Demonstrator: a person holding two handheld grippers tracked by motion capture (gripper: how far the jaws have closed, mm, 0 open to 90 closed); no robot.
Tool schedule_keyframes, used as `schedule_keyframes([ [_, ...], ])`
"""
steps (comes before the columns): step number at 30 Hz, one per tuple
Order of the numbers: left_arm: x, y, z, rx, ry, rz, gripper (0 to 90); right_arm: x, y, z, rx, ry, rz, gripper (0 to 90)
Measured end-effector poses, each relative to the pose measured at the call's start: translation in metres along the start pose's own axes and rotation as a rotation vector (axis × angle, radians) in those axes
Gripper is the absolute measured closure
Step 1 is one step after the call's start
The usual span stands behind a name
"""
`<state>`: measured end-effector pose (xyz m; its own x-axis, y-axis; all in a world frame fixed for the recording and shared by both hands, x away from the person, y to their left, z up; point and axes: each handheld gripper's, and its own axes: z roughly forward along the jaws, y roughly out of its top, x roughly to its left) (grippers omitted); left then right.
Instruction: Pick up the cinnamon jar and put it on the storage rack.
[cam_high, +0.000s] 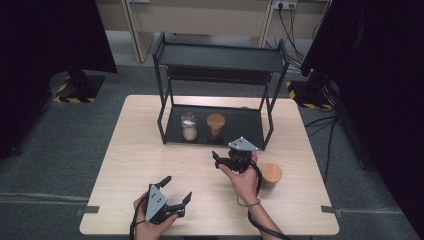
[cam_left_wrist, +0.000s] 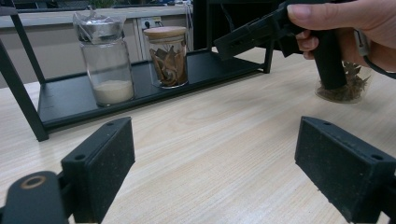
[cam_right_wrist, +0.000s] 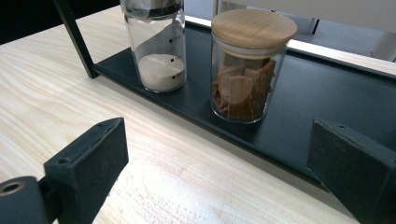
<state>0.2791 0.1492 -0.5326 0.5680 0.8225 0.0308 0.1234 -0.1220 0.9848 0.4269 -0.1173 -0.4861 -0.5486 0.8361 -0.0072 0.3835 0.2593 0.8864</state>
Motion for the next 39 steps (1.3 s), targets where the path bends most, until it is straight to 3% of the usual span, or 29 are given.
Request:
schedule_keyframes([
  [39, 0.0, 0.0, 0.0, -0.002, 0.001, 0.002, 11.6, 0.001, -0.024, -0.028, 0.006, 0.034, -0.016, 6.1],
])
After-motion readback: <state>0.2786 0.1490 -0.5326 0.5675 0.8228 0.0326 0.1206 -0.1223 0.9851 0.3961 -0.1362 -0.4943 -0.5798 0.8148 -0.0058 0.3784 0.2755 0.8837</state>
